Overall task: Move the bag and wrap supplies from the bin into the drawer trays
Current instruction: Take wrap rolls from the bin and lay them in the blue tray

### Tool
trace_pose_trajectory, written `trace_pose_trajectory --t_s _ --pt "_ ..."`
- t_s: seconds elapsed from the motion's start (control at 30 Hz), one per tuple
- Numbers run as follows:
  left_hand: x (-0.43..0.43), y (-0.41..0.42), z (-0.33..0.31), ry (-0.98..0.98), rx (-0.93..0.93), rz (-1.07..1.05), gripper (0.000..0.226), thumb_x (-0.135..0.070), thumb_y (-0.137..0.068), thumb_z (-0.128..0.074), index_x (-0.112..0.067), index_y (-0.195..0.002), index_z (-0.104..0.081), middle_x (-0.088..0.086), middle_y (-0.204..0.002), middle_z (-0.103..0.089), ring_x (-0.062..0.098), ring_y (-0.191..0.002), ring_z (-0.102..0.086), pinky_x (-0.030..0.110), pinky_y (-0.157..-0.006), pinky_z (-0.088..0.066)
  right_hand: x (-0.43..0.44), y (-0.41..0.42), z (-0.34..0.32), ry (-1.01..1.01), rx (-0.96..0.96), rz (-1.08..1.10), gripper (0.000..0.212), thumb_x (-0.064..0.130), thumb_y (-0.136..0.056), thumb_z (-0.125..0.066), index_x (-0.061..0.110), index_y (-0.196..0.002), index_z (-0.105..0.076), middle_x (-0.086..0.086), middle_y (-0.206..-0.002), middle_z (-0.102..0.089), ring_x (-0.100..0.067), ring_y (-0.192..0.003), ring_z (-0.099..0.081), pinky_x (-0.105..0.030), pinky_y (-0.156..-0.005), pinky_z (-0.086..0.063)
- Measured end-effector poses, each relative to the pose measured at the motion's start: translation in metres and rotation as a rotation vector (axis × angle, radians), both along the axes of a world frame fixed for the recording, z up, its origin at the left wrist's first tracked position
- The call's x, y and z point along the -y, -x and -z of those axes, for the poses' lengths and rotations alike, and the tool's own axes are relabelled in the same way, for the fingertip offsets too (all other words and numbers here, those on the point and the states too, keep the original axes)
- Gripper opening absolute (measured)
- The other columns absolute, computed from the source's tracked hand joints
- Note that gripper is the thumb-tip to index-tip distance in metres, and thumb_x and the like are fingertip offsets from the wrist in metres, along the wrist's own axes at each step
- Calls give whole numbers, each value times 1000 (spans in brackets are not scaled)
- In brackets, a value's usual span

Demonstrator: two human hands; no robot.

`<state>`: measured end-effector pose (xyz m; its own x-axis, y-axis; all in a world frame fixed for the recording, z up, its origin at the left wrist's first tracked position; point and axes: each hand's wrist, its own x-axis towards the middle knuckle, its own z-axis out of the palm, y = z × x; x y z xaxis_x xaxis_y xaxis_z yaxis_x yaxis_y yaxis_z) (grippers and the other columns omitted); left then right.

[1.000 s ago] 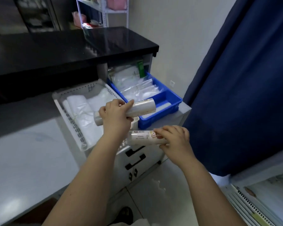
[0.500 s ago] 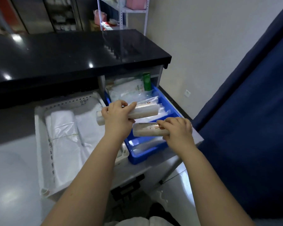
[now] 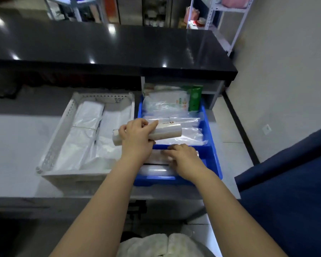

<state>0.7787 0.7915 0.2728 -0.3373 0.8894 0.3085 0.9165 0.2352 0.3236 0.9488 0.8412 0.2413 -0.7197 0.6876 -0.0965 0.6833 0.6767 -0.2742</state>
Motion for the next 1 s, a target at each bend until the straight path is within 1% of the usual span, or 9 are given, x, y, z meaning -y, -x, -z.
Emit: trace_pose_trajectory --t_s 0.07,0.13,0.3,0.4,0.53,0.7,0.87,0.97,1.0 --pt "3 -3 2 16 -12 -36 59 -19 -71 -76 -36 -124 -59 1 -118 -53 24 -112 -43 38 -94 -18 0 -1 2 21 -2 -79 44 19 -90 -55 30 -132 -52 5 -139 -48 -26 -120 -40 -39 -99 -34" --pt "4 -5 3 26 -18 -58 58 -20 -72 -76 -37 -124 -58 0 -117 -53 24 -112 -43 37 -94 -17 2 -1 3 28 -20 -116 37 24 -90 -57 28 -126 -57 7 -136 -50 -24 -118 -41 -38 -95 -36" --pt "6 -6 0 31 0 -96 59 -17 -71 -76 -36 -125 -59 0 -118 -54 24 -113 -42 38 -97 -19 4 3 -2 37 -12 -135 29 31 -83 -66 21 -110 -63 -2 -108 -54 -26 -97 -47 -36 -75 -40" --pt "10 -6 -1 47 3 -104 59 -18 -72 -75 -37 -126 -58 -1 -119 -53 22 -114 -41 38 -99 -18 3 5 -7 81 48 -128 27 32 -81 -69 20 -106 -64 -2 -105 -53 -25 -93 -51 -35 -70 -42" --pt "17 -4 -1 33 17 -124 60 -16 -68 -77 -36 -123 -62 1 -117 -55 24 -112 -45 40 -98 -21 -2 12 -15 14 228 -172 37 34 -82 -69 13 -112 -62 -9 -111 -49 -29 -97 -49 -40 -77 -45" --pt "23 6 -3 34 14 -140 61 -15 -67 -77 -35 -123 -62 2 -115 -56 25 -111 -46 37 -96 -19 0 23 -14 -17 413 -220 39 29 -88 -60 7 -121 -57 -15 -126 -40 -33 -111 -40 -43 -91 -42" --pt "23 25 -6 42 -14 -128 59 -15 -71 -75 -37 -124 -60 1 -115 -56 23 -110 -44 42 -99 -22 3 18 -19 18 360 -196 39 23 -85 -63 6 -119 -55 -14 -124 -39 -32 -111 -37 -42 -92 -40" --pt "20 36 -10 2 -12 -132 57 -15 -74 -74 -38 -124 -59 0 -114 -55 17 -106 -34 44 -100 -24 6 14 -25 15 291 -157 37 14 -82 -62 9 -117 -54 -12 -126 -39 -31 -113 -38 -40 -91 -41" --pt "19 39 -12 -14 -14 -130 57 -15 -74 -74 -38 -124 -59 0 -113 -55 16 -104 -31 45 -99 -26 7 12 -28 13 271 -146 36 10 -81 -60 9 -117 -53 -12 -125 -42 -31 -111 -40 -38 -88 -42"
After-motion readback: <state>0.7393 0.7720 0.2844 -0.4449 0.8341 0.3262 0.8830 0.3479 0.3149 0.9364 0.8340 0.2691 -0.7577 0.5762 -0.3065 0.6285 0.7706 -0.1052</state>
